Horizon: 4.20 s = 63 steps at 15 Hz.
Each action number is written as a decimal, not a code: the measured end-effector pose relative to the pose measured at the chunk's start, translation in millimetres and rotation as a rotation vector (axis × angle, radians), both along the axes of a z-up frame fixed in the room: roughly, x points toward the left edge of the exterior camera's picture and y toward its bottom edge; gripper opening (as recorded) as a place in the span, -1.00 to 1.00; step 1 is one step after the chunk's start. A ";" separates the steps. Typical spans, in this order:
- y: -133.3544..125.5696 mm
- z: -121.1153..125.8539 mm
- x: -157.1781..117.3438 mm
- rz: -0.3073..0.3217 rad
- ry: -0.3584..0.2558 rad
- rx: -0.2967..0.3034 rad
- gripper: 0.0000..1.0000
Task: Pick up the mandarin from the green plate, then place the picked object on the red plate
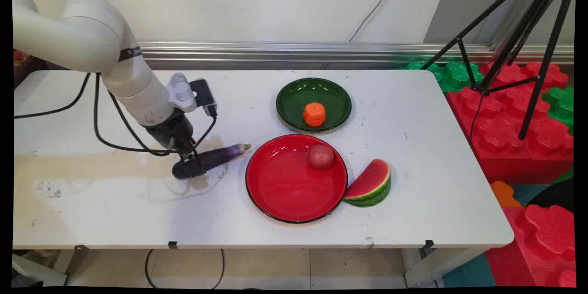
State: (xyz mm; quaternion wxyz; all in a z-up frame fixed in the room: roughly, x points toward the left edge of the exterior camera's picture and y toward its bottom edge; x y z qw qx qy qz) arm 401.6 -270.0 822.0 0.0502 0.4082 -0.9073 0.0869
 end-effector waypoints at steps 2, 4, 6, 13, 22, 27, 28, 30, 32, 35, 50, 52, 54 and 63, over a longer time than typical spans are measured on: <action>2.8 4.6 2.4 -0.014 -0.001 -0.007 1.00; 4.2 11.3 4.4 -0.026 -0.002 -0.018 1.00; 4.4 21.1 5.6 -0.038 -0.002 -0.034 1.00; -10.7 78.3 -2.6 -0.093 0.017 -0.134 1.00; -57.8 124.7 -51.3 -0.113 0.071 -0.255 1.00; -98.5 119.5 -90.1 -0.100 0.082 -0.293 1.00; -106.4 116.2 -96.7 -0.102 0.080 -0.296 1.00; -121.1 108.3 -107.4 -0.107 0.078 -0.299 1.00; -138.7 97.3 -118.8 -0.117 0.073 -0.298 1.00; -163.9 77.0 -134.3 -0.137 0.067 -0.285 1.00; -224.8 -6.6 -167.2 -0.186 0.090 -0.178 1.00; -228.7 -12.2 -169.1 -0.188 0.094 -0.171 1.00; -233.2 -18.5 -171.1 -0.189 0.100 -0.165 1.00; -240.2 -21.3 -173.3 -0.202 0.111 -0.169 -1.00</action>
